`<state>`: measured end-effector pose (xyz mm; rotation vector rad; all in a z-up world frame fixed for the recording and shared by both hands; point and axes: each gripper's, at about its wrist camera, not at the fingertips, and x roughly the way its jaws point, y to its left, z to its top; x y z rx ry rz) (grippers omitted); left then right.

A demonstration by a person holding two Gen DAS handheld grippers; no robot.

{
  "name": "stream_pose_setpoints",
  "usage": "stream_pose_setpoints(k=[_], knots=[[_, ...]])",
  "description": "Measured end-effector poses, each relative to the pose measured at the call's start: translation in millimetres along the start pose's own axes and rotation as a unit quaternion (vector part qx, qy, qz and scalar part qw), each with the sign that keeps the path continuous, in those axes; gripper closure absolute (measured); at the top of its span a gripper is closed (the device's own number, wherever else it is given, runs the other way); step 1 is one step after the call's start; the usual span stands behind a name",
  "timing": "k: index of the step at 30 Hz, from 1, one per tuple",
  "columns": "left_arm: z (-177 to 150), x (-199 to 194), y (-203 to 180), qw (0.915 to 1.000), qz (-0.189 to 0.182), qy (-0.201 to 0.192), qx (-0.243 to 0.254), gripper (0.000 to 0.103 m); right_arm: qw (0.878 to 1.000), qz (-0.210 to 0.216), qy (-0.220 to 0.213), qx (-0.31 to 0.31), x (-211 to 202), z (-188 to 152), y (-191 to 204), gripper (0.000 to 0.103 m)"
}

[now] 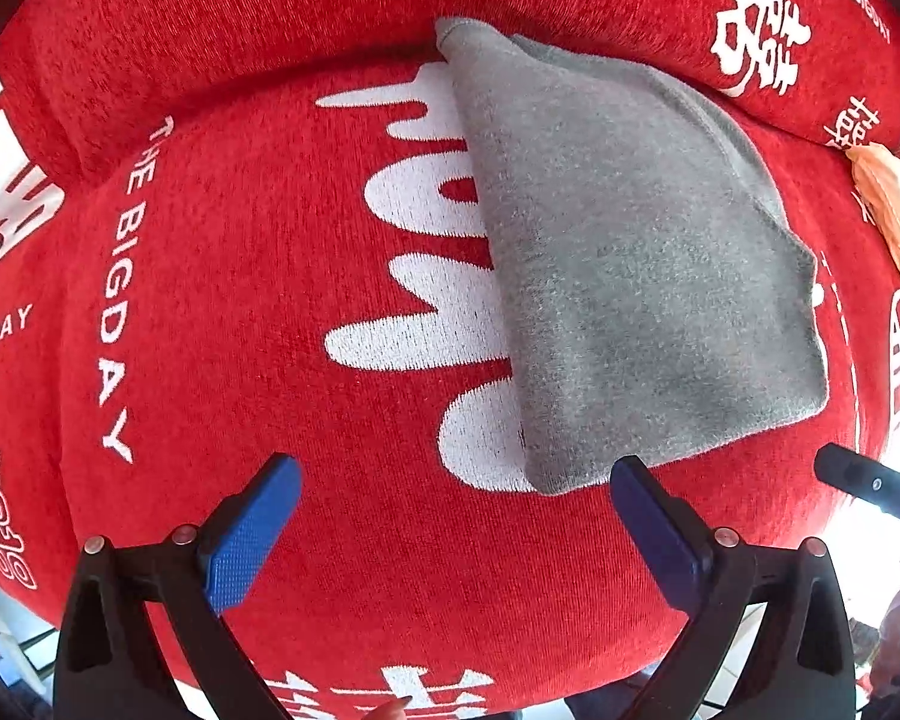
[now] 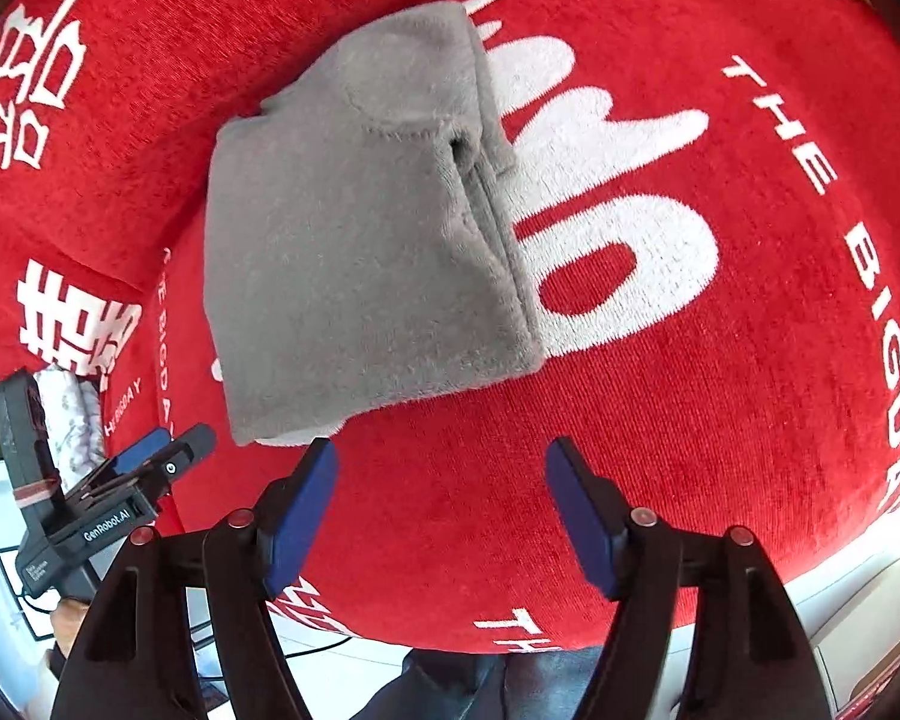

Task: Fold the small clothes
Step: 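Move both open tools to the folded sweater's edge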

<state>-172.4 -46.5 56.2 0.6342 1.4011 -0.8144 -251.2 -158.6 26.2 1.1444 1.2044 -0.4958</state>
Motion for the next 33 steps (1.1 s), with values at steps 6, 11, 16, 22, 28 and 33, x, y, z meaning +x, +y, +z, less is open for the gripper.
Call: stream_pose_setpoints(k=[6, 11, 16, 22, 28, 33], knots=[[14.1, 3.9, -1.2, 0.9997, 0.004, 0.009, -0.023, 0.000, 1.000, -0.001, 0.008, -0.008, -7.3, 26.4, -4.3, 0.028], [32.7, 8.3, -7.4, 0.9993, 0.000, 0.018, -0.033, 0.000, 1.000, 0.006, 0.000, -0.020, -17.9, 62.9, -6.8, 0.027], [52.1, 12.2, -9.1, 0.9983, -0.014, 0.019, -0.053, 0.000, 0.999, 0.014, 0.008, -0.029, -15.0, 93.4, -9.4, 0.027], [87.9, 13.8, 4.9, 0.9950, -0.038, -0.003, -0.092, 0.000, 0.999, 0.039, 0.016, -0.028, -9.5, 123.5, -18.4, 0.027], [122.2, 36.5, 19.8, 0.9889, -0.086, 0.013, -0.121, 0.000, 0.996, 0.087, 0.025, 0.000, 4.5, 150.2, -32.4, 0.027], [136.0, 56.0, 14.2, 0.9890, -0.110, 0.027, -0.096, 0.000, 0.990, 0.134, 0.049, 0.009, 26.3, 160.3, -39.7, 0.027]])
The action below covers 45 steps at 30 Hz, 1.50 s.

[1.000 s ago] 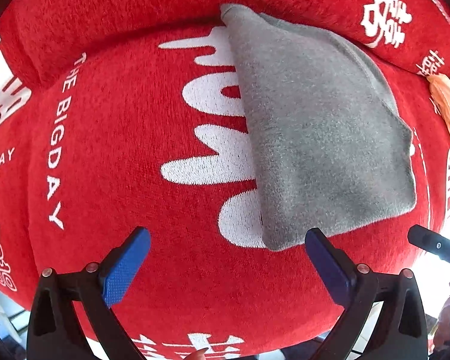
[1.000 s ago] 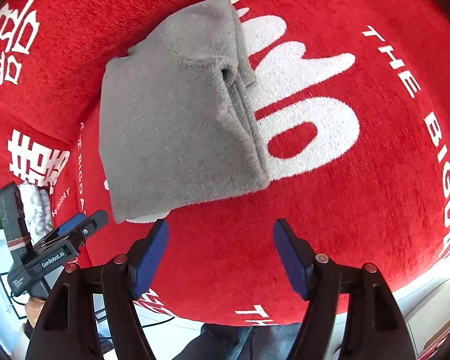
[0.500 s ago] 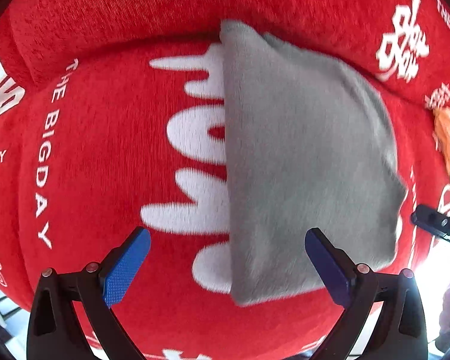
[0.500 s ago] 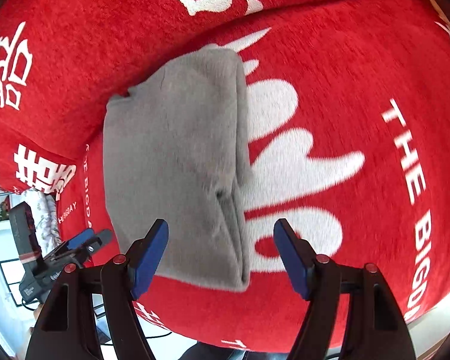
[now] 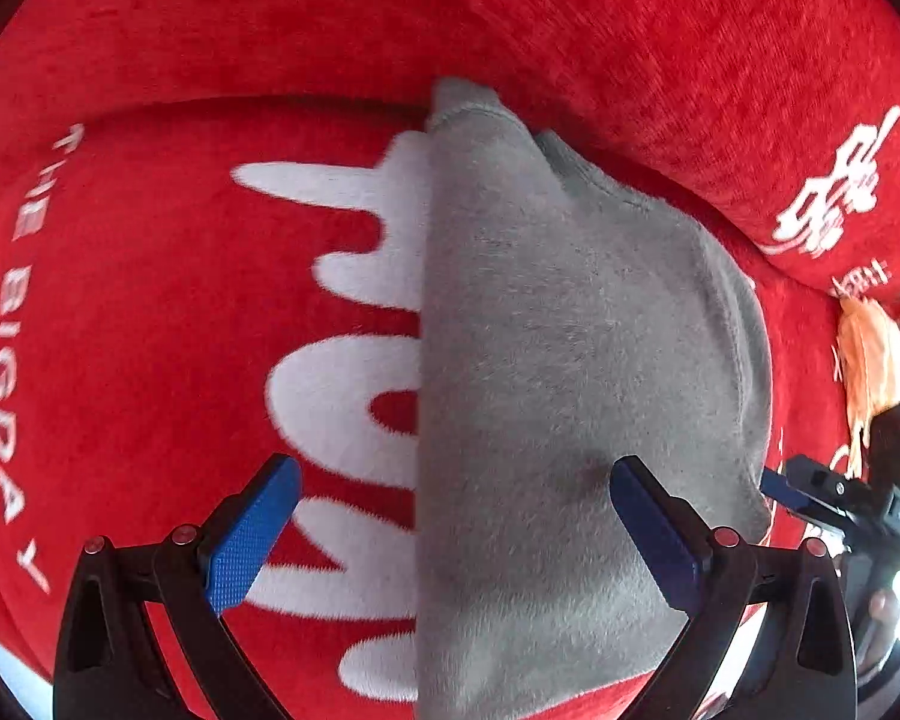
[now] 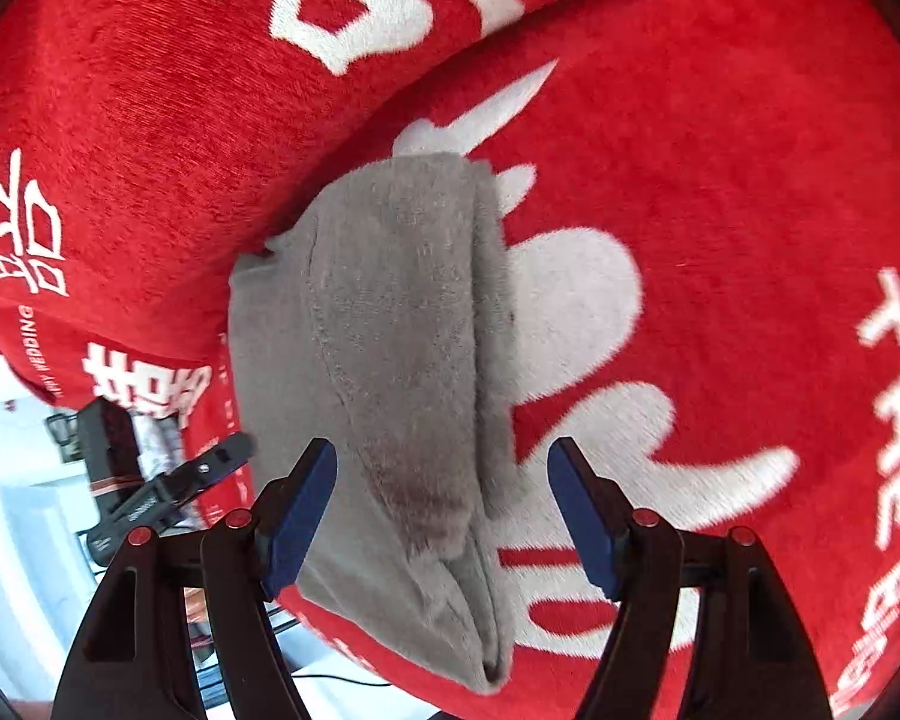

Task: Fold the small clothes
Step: 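Move both open tools to the folded sweater's edge, then grasp the sweater edge with the right tool and lift it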

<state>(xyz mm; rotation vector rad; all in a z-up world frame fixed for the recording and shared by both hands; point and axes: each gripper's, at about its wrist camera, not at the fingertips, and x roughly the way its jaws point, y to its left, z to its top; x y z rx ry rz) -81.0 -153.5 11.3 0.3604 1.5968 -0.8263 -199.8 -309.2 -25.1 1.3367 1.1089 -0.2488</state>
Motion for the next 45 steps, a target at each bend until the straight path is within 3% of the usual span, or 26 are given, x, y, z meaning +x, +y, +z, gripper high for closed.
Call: stream_pose_setpoints(k=[8, 13, 17, 18, 19, 22, 24, 27, 36, 45], knots=[[18.7, 30.4, -13.9, 0.9963, -0.078, 0.034, 0.013, 0.000, 0.997, 0.072, 0.028, -0.009, 23.3, 13.0, -6.0, 0.026], [21.8, 42.3, -41.1, 0.9971, -0.059, 0.029, 0.040, 0.000, 0.993, 0.104, 0.043, -0.034, 43.4, 20.3, 9.0, 0.022], [17.7, 42.8, -43.8, 0.9975, -0.054, 0.023, 0.039, 0.000, 0.992, 0.118, 0.034, -0.008, 46.9, 19.1, 7.0, 0.022], [17.5, 43.2, -45.2, 0.9975, -0.054, 0.022, 0.038, 0.002, 0.993, 0.112, 0.034, 0.006, 46.8, 17.7, 4.5, 0.030], [16.8, 41.3, -45.5, 0.9977, -0.054, 0.018, 0.037, 0.006, 0.994, 0.102, 0.036, 0.014, 46.9, 17.0, 1.4, 0.060], [11.3, 27.3, -40.1, 0.9974, -0.061, 0.000, 0.038, 0.025, 0.992, 0.121, 0.024, 0.027, 45.7, 11.0, -1.2, 0.070], [8.6, 16.1, -36.3, 0.9966, -0.071, -0.011, 0.040, 0.043, 0.989, 0.143, 0.018, 0.027, 40.6, 6.5, 3.3, 0.071], [7.5, 1.6, -29.8, 0.9949, -0.092, -0.017, 0.037, 0.054, 0.983, 0.178, 0.017, 0.036, 38.4, -0.8, 17.2, 0.072], [-19.4, -56.7, -11.7, 0.9903, -0.128, -0.037, 0.038, 0.054, 0.975, 0.217, 0.024, 0.029, 20.3, -43.4, 56.4, 0.072], [-77.2, -78.3, 40.1, 0.9944, -0.096, -0.038, 0.021, 0.054, 0.976, 0.211, 0.053, 0.021, 62.8, -104.7, 83.3, 0.072]])
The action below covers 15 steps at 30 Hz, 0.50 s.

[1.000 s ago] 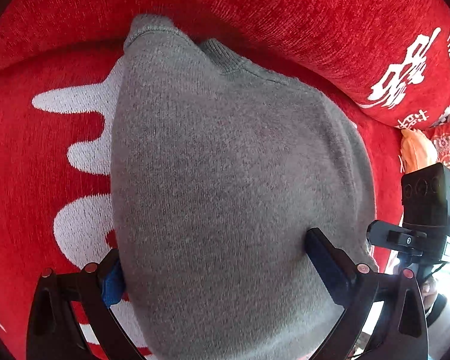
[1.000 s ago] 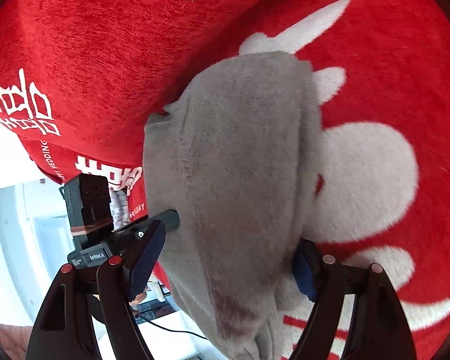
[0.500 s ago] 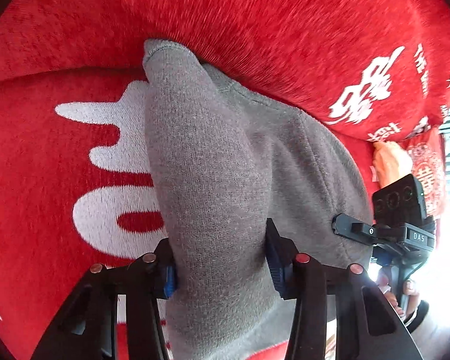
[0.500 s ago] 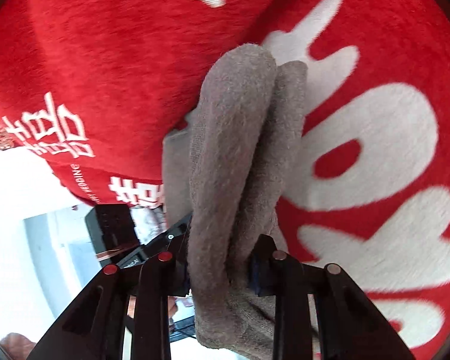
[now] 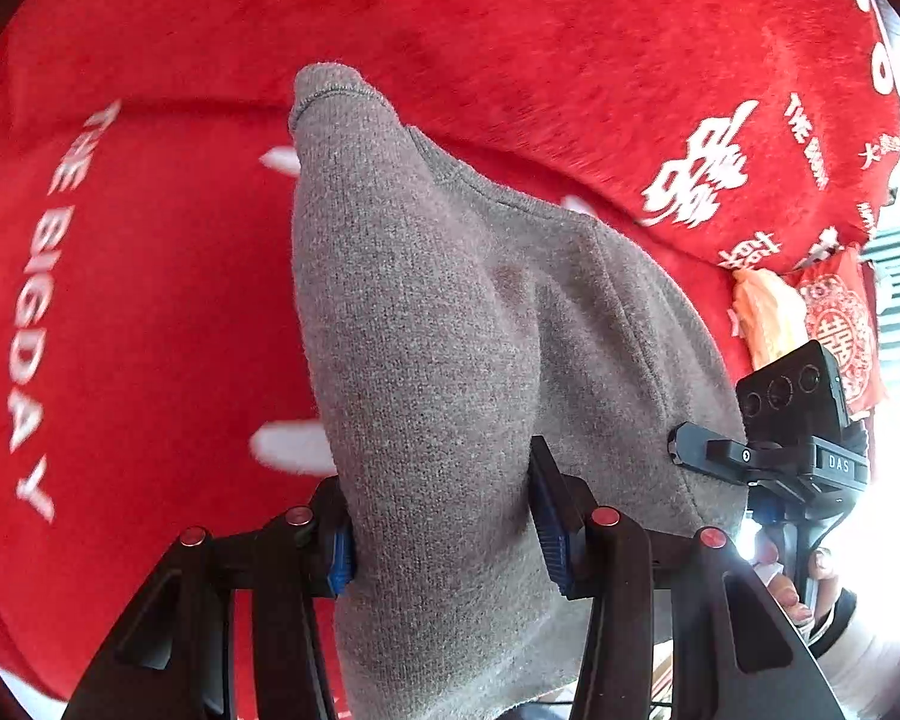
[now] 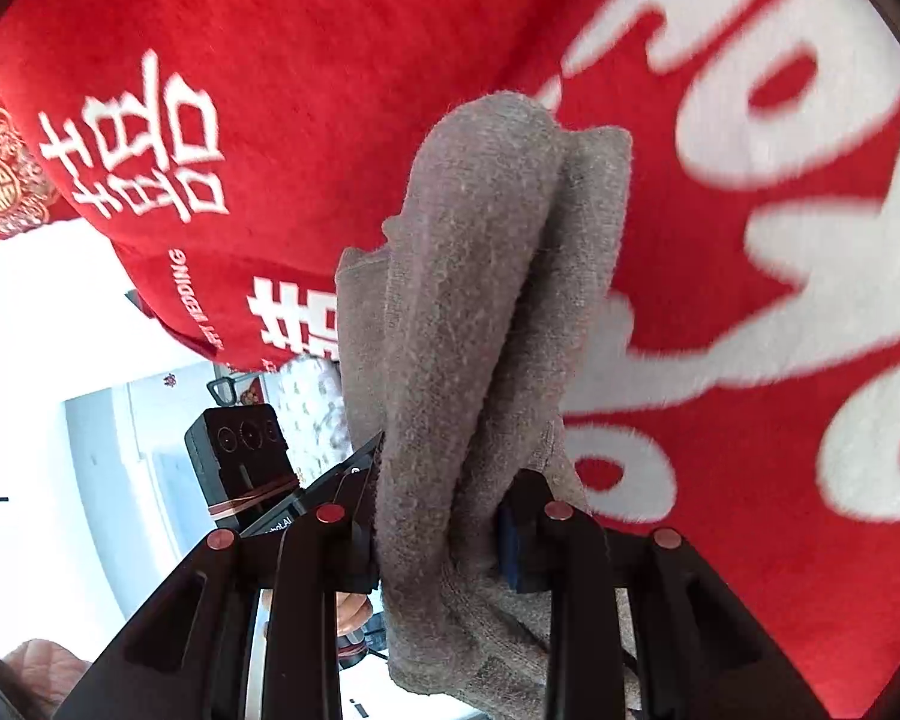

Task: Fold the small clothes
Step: 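Grasp the sweater edge with the right tool and lift it, then lay the sweater edge down and open the right tool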

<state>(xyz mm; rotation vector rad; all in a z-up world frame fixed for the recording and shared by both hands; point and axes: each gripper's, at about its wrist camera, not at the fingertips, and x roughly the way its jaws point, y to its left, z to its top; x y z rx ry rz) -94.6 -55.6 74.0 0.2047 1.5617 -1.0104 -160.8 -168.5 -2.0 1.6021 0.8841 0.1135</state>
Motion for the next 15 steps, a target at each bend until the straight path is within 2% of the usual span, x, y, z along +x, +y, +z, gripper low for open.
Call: stream_pose_setpoints(k=[3, 6, 7, 9, 11, 12, 13, 15], knots=[[-20.4, 1.9, 27.6, 0.9998, 0.015, 0.011, -0.011, 0.054, 1.000, -0.025, 0.014, 0.002, 23.0, -10.0, -12.2, 0.072], [-35.2, 15.8, 53.5, 0.9980, 0.045, 0.025, -0.036, 0.052, 0.998, -0.066, 0.015, 0.011, 34.4, -11.6, -21.8, 0.065], [-38.4, 15.7, 61.5, 0.9976, 0.044, 0.023, -0.049, 0.052, 0.997, -0.070, 0.008, 0.017, 31.7, -10.9, -22.3, 0.063], [-39.7, 7.5, 64.6, 0.9976, 0.034, 0.007, -0.060, 0.052, 0.995, -0.094, -0.010, 0.014, 23.3, -9.0, -18.7, 0.050], [-39.7, -8.3, 64.8, 0.9972, 0.052, -0.017, -0.051, 0.052, 0.991, -0.130, -0.026, 0.003, 11.8, -7.1, -15.1, 0.049], [-38.6, -15.2, 63.9, 0.9967, 0.058, -0.029, -0.048, 0.052, 0.988, -0.149, -0.035, -0.006, 6.7, -5.9, -9.7, 0.059], [-36.6, -24.9, 62.7, 0.9958, 0.065, -0.044, -0.046, 0.052, 0.986, -0.163, -0.039, -0.019, 4.9, -5.4, -3.2, 0.079], [-32.4, -33.5, 61.4, 0.9938, 0.084, -0.060, -0.040, 0.052, 0.978, -0.195, -0.039, -0.069, 6.5, -9.0, 16.7, 0.080]])
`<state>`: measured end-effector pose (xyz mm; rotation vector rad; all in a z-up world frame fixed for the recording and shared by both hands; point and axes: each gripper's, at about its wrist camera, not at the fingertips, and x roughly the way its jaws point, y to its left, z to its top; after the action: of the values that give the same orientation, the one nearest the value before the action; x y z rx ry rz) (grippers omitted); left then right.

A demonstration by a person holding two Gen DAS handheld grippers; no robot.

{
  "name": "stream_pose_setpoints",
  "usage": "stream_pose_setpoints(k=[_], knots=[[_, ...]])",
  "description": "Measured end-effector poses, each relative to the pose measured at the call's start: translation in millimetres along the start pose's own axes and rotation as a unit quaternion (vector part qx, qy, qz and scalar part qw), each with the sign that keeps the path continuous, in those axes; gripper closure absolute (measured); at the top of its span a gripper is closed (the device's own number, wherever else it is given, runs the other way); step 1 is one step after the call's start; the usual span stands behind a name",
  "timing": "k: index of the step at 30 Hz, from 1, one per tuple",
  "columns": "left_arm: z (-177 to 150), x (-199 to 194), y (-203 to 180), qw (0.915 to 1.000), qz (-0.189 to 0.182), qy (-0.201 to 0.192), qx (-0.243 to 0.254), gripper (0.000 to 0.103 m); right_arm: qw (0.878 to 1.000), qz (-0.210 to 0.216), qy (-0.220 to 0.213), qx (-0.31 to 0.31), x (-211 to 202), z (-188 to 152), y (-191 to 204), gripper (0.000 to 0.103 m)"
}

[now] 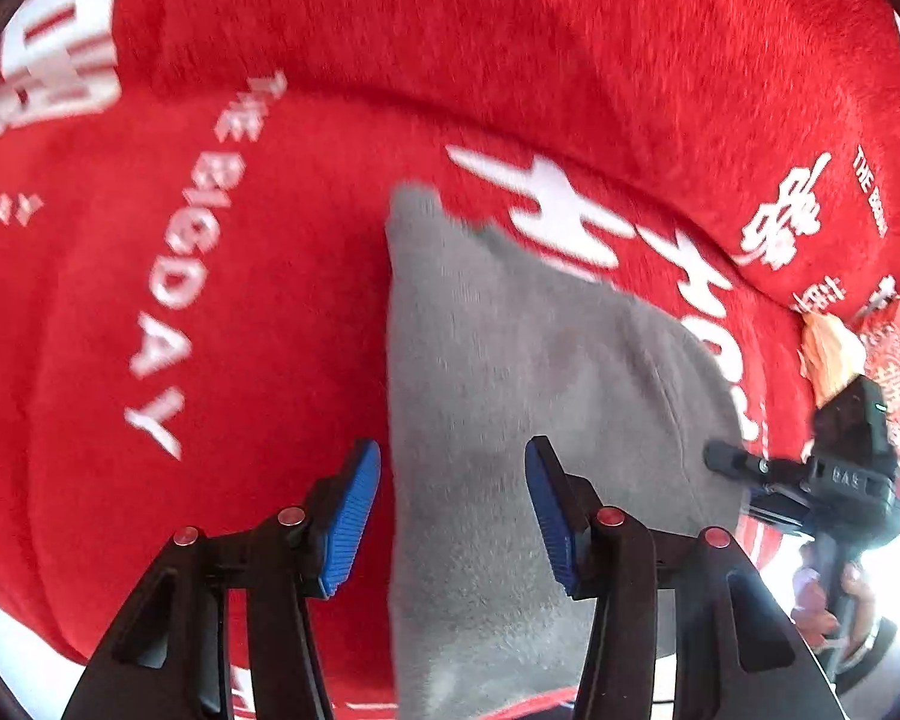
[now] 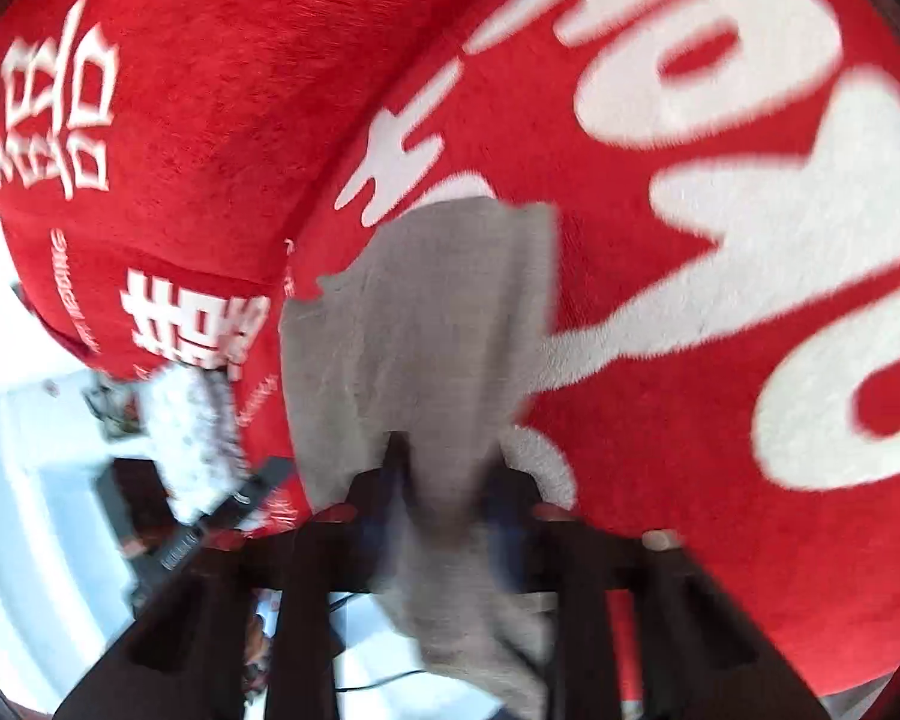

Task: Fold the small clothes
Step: 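Lay the sweater edge down and open the right tool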

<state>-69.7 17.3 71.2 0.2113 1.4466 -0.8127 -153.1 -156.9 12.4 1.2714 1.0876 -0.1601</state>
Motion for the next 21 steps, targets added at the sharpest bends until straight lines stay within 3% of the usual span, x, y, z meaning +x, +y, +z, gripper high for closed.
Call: stream_pose_setpoints(k=[3, 5, 7, 10, 16, 21], knots=[[3.9, 10.1, -1.8, 0.9987, 0.046, 0.005, 0.023, 0.052, 0.992, -0.073, -0.012, -0.103, 0.6, -4.8, 32.4, 0.080], [1.7, 28.3, -2.6, 0.9955, 0.082, 0.017, 0.044, 0.052, 0.983, -0.128, -0.014, -0.129, 8.0, -6.2, 28.1, 0.080], [-4.9, 39.0, -1.2, 0.9941, 0.091, 0.014, 0.058, 0.049, 0.977, -0.170, -0.009, -0.127, 20.4, -4.1, 10.5, 0.080], [-7.6, 36.7, -0.8, 0.9917, 0.110, 0.000, 0.066, 0.036, 0.979, -0.170, -0.021, -0.107, 10.7, -4.5, -11.9, 0.073], [-12.4, 13.8, 3.2, 0.9869, 0.142, -0.004, 0.077, 0.036, 0.969, -0.222, -0.033, -0.100, -14.0, -16.0, -4.4, 0.072], [-26.7, -5.7, 11.5, 0.9874, 0.146, 0.010, 0.060, 0.036, 0.979, -0.182, -0.033, -0.084, -33.7, -43.0, 10.3, 0.083]])
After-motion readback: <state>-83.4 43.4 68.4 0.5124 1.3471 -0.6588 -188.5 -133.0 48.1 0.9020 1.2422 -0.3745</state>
